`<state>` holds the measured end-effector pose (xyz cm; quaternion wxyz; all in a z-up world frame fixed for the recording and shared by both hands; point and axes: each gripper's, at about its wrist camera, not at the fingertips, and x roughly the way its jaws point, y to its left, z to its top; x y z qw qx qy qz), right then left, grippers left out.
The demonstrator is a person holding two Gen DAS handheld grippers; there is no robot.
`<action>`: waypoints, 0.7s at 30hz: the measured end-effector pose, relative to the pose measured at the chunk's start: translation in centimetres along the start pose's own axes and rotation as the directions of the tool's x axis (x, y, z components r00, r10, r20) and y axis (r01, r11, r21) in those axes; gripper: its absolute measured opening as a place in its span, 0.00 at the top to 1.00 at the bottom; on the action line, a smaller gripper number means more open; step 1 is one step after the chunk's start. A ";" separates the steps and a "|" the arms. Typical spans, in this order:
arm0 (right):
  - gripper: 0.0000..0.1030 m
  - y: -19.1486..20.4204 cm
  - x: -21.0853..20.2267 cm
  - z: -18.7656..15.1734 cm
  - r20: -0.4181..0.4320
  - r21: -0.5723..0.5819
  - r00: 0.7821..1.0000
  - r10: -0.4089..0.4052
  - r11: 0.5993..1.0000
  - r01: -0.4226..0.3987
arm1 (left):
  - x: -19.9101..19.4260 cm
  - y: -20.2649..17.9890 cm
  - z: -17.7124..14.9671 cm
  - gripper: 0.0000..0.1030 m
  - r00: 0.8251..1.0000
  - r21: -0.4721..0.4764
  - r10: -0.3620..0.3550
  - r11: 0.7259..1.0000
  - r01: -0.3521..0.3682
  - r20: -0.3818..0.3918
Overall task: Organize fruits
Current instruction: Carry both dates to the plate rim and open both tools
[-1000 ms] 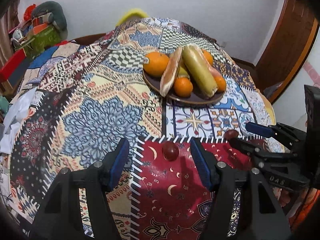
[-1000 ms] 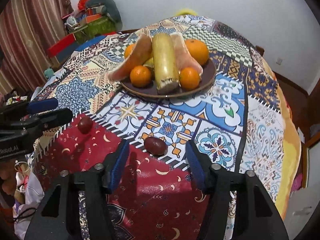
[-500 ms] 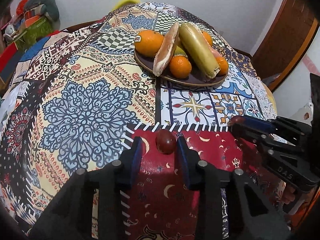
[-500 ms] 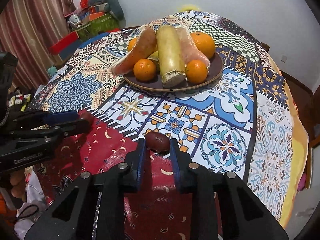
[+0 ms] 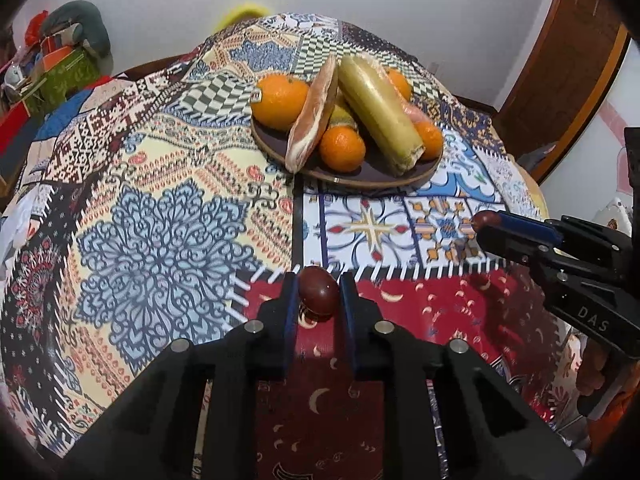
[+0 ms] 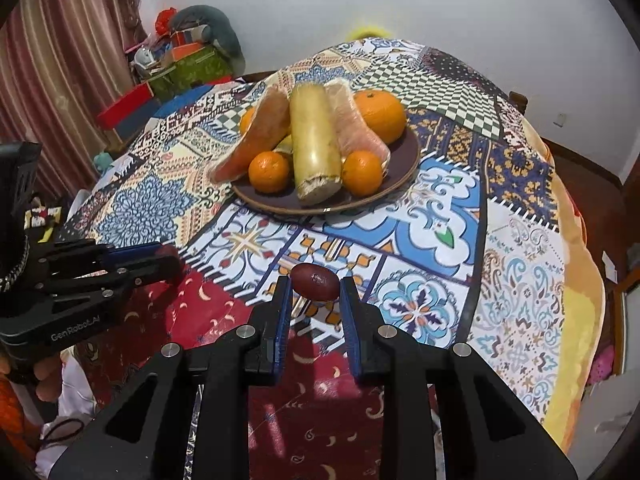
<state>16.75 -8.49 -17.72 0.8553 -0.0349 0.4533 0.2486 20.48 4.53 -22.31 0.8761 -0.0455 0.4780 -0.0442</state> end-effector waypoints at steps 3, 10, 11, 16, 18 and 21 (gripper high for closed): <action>0.79 -0.3 -0.2 0.4 0.013 0.003 1.000 0.001 1.000 -0.001 | -0.4 -0.2 0.8 0.81 1.000 0.004 -0.004 1.000 0.004 0.021; 0.79 -0.9 -0.1 1.4 0.030 0.000 1.000 0.003 1.000 -0.003 | -0.4 -1.1 2.8 0.81 0.998 0.023 -0.022 1.000 0.020 0.055; 0.79 -1.0 0.1 1.6 0.031 0.000 1.000 0.005 1.000 -0.005 | -0.2 -1.3 3.1 0.81 0.998 0.027 -0.024 0.999 0.022 0.057; 0.79 -1.3 0.9 2.4 0.035 -0.004 0.999 0.011 1.000 -0.011 | 0.7 -1.6 4.0 0.81 0.997 0.031 -0.043 0.999 0.042 0.058; 0.79 -1.4 1.2 2.7 0.036 -0.004 0.999 0.015 1.000 -0.015 | 1.1 -1.8 4.2 0.81 0.997 0.032 -0.049 0.998 0.047 0.056; 0.79 -1.7 1.8 3.3 0.040 -0.005 0.999 0.019 1.000 -0.019 | 1.8 -1.9 4.7 0.81 0.998 0.038 -0.050 0.998 0.048 0.049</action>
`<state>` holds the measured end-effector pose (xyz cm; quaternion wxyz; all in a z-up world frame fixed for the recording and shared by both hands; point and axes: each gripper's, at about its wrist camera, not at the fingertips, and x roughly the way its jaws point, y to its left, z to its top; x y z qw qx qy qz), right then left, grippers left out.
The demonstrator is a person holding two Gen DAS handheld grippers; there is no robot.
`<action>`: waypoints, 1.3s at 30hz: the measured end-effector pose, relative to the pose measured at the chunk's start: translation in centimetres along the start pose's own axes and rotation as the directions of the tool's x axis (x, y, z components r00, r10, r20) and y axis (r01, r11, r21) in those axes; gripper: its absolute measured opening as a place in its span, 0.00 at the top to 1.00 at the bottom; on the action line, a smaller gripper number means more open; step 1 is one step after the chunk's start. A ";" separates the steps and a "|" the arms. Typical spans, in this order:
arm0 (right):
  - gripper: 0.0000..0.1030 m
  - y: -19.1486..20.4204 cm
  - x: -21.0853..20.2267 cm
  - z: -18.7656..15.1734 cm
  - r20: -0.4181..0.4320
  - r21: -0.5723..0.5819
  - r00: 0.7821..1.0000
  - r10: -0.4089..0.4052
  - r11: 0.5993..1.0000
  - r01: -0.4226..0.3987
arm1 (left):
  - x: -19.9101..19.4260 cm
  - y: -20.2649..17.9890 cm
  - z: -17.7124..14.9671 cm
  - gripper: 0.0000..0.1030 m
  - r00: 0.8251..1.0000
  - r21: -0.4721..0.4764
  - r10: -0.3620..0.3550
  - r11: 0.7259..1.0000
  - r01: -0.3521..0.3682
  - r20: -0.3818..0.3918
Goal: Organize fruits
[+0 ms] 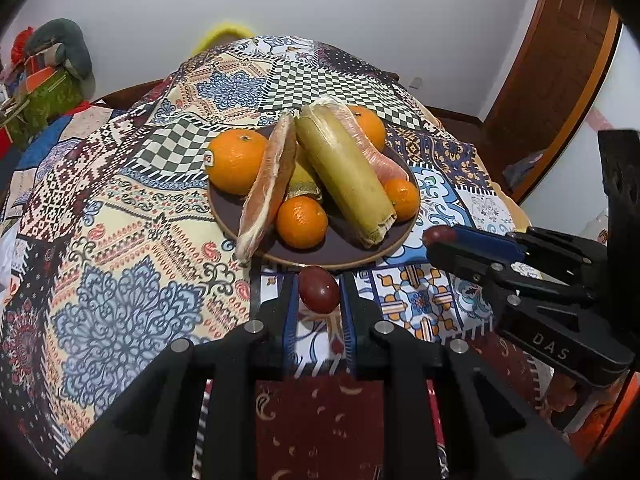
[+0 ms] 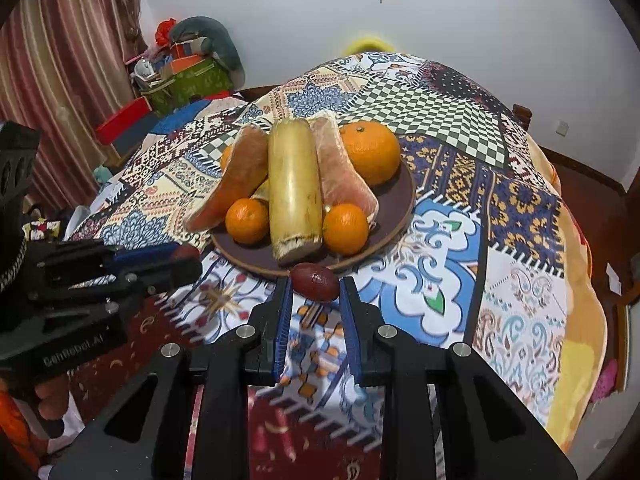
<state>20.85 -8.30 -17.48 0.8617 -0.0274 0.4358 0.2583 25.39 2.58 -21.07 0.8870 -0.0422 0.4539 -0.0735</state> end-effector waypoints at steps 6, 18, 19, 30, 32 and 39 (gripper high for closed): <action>0.79 -0.4 1.2 0.8 0.000 -0.001 1.000 0.009 1.000 -0.009 | 1.3 -0.1 1.2 0.81 1.000 0.003 -0.012 1.000 0.012 -0.001; 0.79 -0.9 2.6 0.7 -0.016 -0.003 1.000 0.015 1.000 -0.015 | 3.6 -0.8 2.1 0.81 0.999 0.010 -0.022 1.000 0.022 -0.028; 0.79 -0.9 2.6 0.7 -0.018 -0.002 1.000 0.017 1.000 -0.017 | 3.6 -0.8 2.1 0.81 0.999 0.008 -0.024 1.000 0.024 -0.030; 0.71 -1.6 2.8 0.7 -0.045 0.027 0.999 0.029 0.999 -0.028 | 3.5 -0.9 1.9 0.75 0.999 0.008 -0.017 1.000 0.018 -0.037; 0.71 -1.7 2.6 0.7 -0.044 0.030 0.999 0.027 0.999 -0.026 | 3.2 -1.0 1.8 0.75 0.999 0.008 -0.016 1.000 0.016 -0.036; 0.71 -1.8 0.3 1.0 -0.002 0.034 1.000 0.003 0.999 -0.003 | 0.5 -1.2 1.8 0.75 1.000 0.008 0.004 1.000 -0.004 0.017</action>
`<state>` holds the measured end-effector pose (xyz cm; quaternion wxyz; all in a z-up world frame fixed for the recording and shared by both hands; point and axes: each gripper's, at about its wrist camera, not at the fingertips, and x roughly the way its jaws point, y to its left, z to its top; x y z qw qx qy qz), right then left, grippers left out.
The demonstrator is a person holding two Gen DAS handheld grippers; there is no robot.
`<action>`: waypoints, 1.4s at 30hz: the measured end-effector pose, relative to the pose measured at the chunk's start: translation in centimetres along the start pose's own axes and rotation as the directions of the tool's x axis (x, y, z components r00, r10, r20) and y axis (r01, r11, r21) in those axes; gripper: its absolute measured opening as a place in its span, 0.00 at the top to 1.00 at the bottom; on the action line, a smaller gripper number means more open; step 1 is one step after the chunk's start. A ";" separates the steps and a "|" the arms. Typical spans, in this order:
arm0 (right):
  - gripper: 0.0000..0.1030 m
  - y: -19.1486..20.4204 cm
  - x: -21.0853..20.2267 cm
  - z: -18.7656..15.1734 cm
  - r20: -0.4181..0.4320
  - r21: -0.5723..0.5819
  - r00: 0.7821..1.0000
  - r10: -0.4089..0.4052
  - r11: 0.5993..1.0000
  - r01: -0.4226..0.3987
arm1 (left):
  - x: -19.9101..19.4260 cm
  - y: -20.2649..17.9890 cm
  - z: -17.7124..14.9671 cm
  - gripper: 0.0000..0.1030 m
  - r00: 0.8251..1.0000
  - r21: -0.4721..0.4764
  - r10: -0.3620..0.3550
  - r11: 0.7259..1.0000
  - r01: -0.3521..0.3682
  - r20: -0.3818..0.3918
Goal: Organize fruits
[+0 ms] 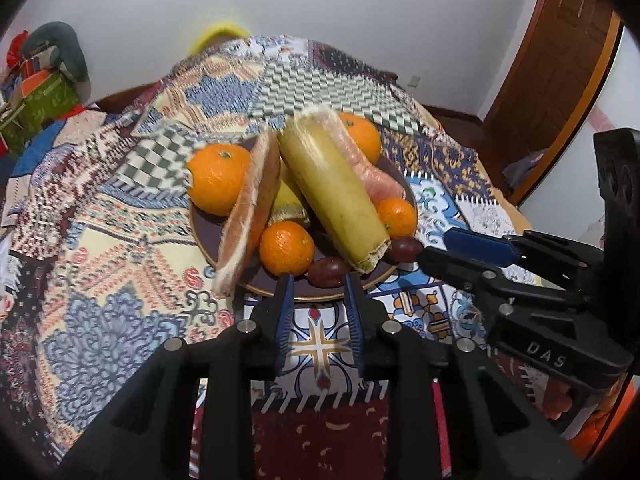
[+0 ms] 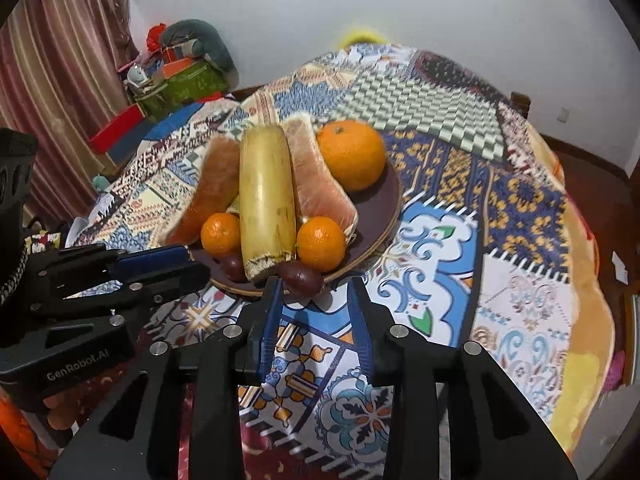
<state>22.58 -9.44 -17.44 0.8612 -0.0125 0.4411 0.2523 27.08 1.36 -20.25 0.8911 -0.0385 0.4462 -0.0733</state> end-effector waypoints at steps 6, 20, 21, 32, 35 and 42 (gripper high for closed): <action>0.71 0.6 -4.4 0.6 0.095 -0.012 0.995 -0.025 1.000 0.026 | -4.8 0.0 0.3 0.75 0.994 -0.013 0.034 0.999 -0.033 0.103; 0.71 5.2 -17.9 0.6 0.429 -0.051 0.903 -0.021 0.998 0.047 | -20.4 -2.1 -0.4 0.75 0.886 -0.017 0.077 0.997 -0.078 0.456; 0.71 5.7 -19.0 0.4 0.455 -0.054 0.890 -0.016 0.998 0.045 | -21.6 -2.4 -0.6 0.75 0.873 -0.013 0.074 0.997 -0.077 0.482; 0.51 8.5 -24.9 -0.9 0.622 -0.075 0.783 0.003 0.996 0.056 | -28.5 -4.7 -2.9 0.65 0.777 0.013 0.073 0.995 -0.104 0.626; 0.44 9.1 -25.2 -1.1 0.642 -0.073 0.767 -0.004 0.995 0.067 | -29.4 -4.9 -3.4 0.52 0.756 0.010 0.083 0.993 -0.118 0.649; 0.20 10.0 -25.5 -1.7 0.665 -0.056 0.746 -0.029 0.995 0.088 | -30.5 -5.0 -4.1 0.24 0.731 -0.009 0.114 0.989 -0.146 0.673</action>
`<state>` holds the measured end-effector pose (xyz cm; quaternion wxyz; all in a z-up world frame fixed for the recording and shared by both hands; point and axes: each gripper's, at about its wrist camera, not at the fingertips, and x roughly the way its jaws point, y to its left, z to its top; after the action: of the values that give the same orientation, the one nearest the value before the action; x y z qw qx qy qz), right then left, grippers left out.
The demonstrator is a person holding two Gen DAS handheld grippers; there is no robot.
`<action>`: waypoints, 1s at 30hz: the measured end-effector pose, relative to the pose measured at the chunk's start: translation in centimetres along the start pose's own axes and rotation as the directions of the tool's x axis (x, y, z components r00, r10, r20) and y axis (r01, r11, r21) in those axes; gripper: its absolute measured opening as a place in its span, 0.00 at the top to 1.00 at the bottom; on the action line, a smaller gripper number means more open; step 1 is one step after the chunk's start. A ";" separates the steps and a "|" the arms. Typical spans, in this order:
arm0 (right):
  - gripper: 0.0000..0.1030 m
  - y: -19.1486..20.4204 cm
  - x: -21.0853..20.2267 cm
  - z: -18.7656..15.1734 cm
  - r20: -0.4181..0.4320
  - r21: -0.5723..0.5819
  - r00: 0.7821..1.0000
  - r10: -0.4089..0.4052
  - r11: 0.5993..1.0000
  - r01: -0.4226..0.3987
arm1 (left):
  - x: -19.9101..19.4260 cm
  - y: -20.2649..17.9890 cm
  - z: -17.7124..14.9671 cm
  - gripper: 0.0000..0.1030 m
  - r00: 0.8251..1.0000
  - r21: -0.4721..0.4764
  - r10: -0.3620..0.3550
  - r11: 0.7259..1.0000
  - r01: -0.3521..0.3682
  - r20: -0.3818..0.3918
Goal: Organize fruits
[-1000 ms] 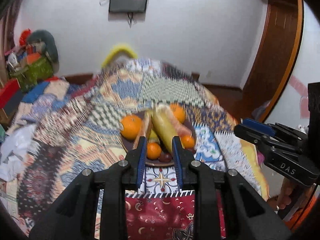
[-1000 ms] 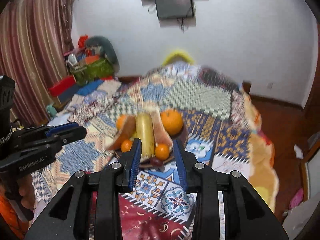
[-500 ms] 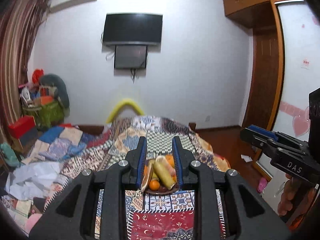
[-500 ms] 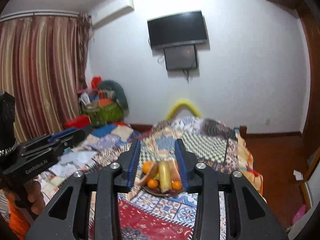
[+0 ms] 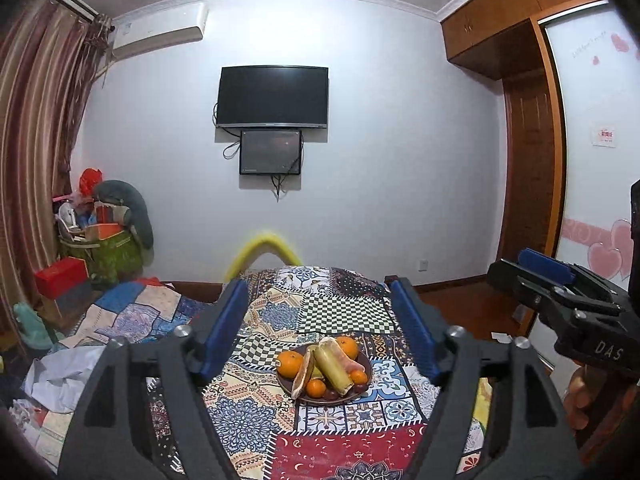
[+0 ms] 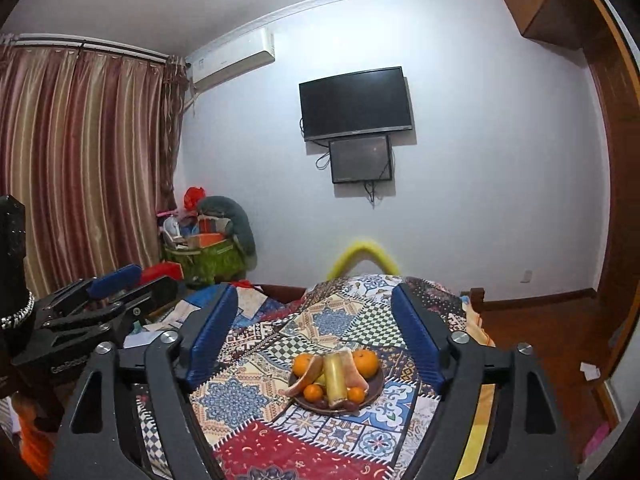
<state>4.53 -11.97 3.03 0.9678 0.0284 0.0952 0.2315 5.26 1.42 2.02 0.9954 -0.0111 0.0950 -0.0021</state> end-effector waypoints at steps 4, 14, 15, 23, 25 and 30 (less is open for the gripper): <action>0.16 0.2 -0.3 0.0 0.003 0.007 1.000 -0.012 1.000 0.012 | -0.5 0.1 0.0 0.18 1.000 0.002 0.006 1.000 -0.006 0.009; 0.00 0.4 -1.3 -0.4 0.020 -0.006 0.999 -0.047 0.999 0.047 | -0.9 -0.2 -0.1 0.06 1.000 0.005 0.017 1.000 -0.017 0.019; 0.00 0.4 -1.3 -0.4 0.019 -0.007 0.999 -0.048 0.999 0.048 | -0.9 -0.1 -0.1 0.06 1.000 0.004 0.016 1.000 -0.016 0.018; 0.00 0.5 -1.4 -0.4 0.015 -0.012 0.998 -0.058 0.998 0.059 | -0.7 -0.3 -0.2 0.03 1.000 0.009 0.019 1.000 -0.019 0.017; 0.00 0.5 -1.4 -0.4 0.016 -0.010 0.998 -0.059 0.998 0.059 | -0.8 -0.3 -0.2 0.03 1.000 0.007 0.018 1.000 -0.018 0.017; 0.00 0.3 -1.6 -0.4 0.015 -0.007 0.998 -0.063 0.998 0.063 | -0.6 -0.5 -0.3 0.03 1.000 0.003 0.021 1.000 -0.021 0.014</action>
<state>2.89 -12.38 2.98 0.9753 0.0234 0.0881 0.2011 4.57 0.95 1.85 0.9961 -0.0083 0.0879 0.0085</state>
